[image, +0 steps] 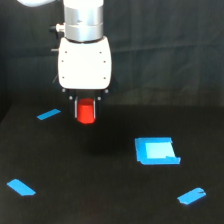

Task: Pick up the red object from the table

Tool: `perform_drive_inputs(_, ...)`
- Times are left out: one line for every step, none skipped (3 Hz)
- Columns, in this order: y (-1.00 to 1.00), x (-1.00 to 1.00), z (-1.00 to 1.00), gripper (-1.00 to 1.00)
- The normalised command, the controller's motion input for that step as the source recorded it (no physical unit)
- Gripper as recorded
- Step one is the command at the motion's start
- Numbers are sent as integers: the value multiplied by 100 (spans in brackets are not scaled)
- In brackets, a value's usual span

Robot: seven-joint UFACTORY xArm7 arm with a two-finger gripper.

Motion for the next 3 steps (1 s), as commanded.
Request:
perform_drive_inputs(9,6,-3,-100)
perform_drive_inputs(-4,1,-7,-100)
perform_drive_inputs(5,2,3,-100)
